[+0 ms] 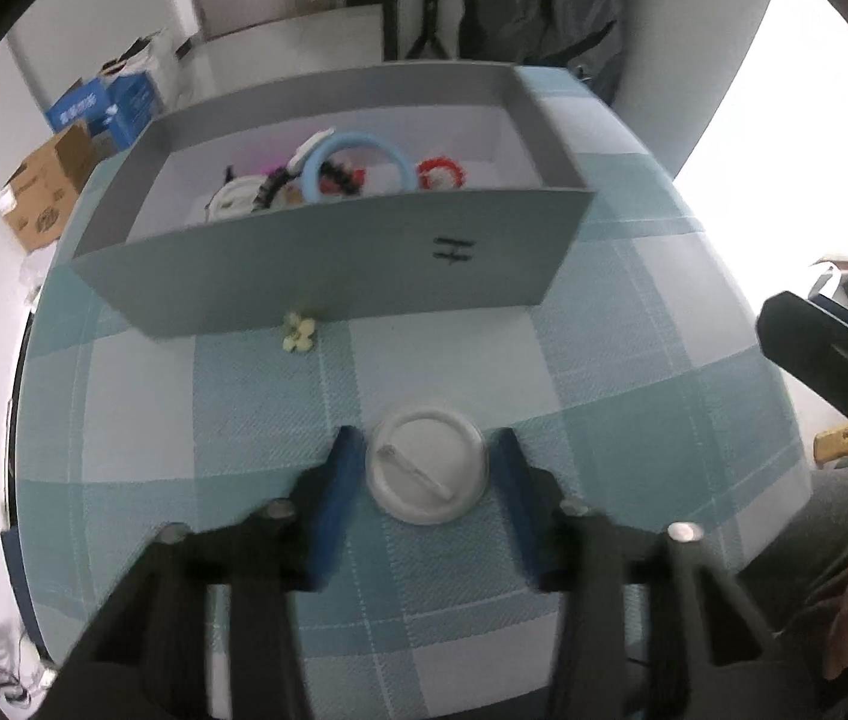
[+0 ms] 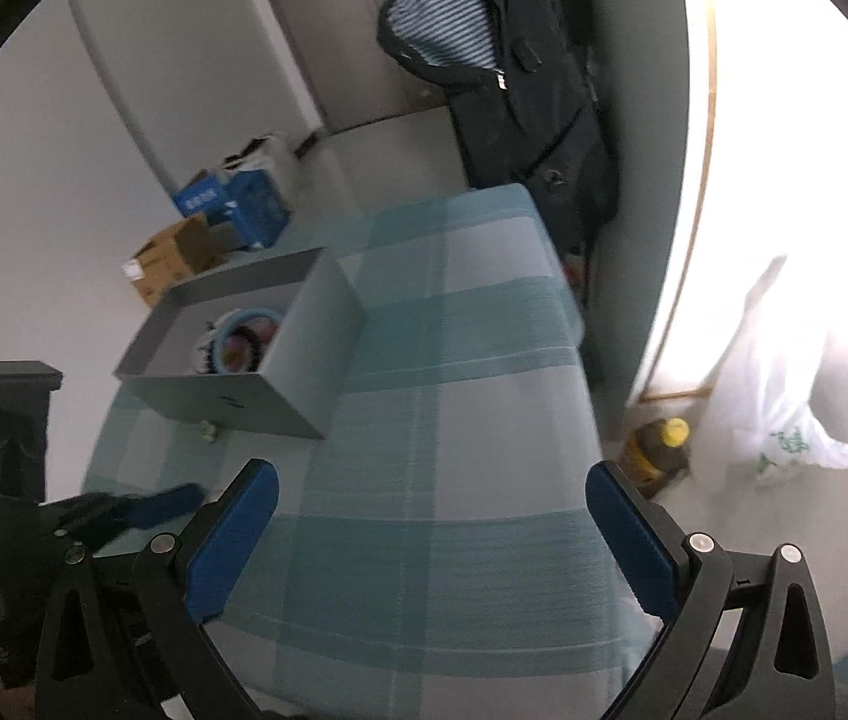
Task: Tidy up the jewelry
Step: 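Move the left tool down to the white round badge on the table, then close the left tool on the white badge while right tool grasps the yellow flower charm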
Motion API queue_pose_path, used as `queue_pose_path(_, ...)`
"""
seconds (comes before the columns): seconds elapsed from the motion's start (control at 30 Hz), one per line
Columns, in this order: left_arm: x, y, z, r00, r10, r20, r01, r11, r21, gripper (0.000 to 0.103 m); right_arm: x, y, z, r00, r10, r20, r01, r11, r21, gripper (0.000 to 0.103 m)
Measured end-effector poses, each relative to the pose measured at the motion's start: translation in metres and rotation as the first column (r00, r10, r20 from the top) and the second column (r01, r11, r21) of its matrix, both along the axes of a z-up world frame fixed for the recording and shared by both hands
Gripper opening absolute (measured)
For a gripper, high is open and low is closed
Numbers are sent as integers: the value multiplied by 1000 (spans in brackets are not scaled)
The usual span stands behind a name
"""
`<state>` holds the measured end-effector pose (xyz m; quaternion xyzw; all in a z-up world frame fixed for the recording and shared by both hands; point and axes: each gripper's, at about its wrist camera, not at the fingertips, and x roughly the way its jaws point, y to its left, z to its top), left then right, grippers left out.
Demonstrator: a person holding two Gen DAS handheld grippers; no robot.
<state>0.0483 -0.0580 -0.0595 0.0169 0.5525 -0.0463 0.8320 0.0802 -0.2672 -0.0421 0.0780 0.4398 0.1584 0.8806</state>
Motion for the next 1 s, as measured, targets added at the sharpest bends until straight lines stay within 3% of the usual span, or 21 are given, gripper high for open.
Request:
queue_pose_path(0.27, -4, 10, 2, 1000, -13, 22, 13, 999, -36, 37, 4, 0, 1, 1000, 2, -12, -1, 998, 57, 103)
queue_pose_path(0.6, -19, 79, 44, 976, 156, 149, -125, 973, -196, 37, 3, 38, -13, 991, 123, -56, -118, 990, 77, 102)
queue_pose_path(0.67, -23, 96, 50, 965, 187, 184, -147, 966, -214, 37, 2, 54, -17, 982, 179, -64, -173, 981, 88, 97)
queue_pose_path(0.73, -27, 107, 50, 953, 212, 216, -157, 956, -246, 37, -2, 74, -22, 969, 234, -75, -229, 971, 71, 83)
queue_pose_path(0.8, -29, 121, 45, 943, 234, 236, -167, 947, -273, 37, -5, 95, -25, 956, 284, -78, -281, 958, 56, 79)
queue_pose_path(0.87, -28, 134, 36, 939, 278, 203, -204, 925, -321, 37, -7, 110, -25, 951, 304, -55, -303, 953, 27, 79)
queue_pose_path(0.93, -24, 144, 31, 931, 313, 190, -234, 908, -348, 37, -5, 127, -25, 952, 305, -34, -306, 952, -26, 69)
queue_pose_path(1.0, -21, 150, 33, 924, 328, 197, -247, 905, -346, 37, -1, 141, -28, 954, 298, -43, -300, 953, -50, 68)
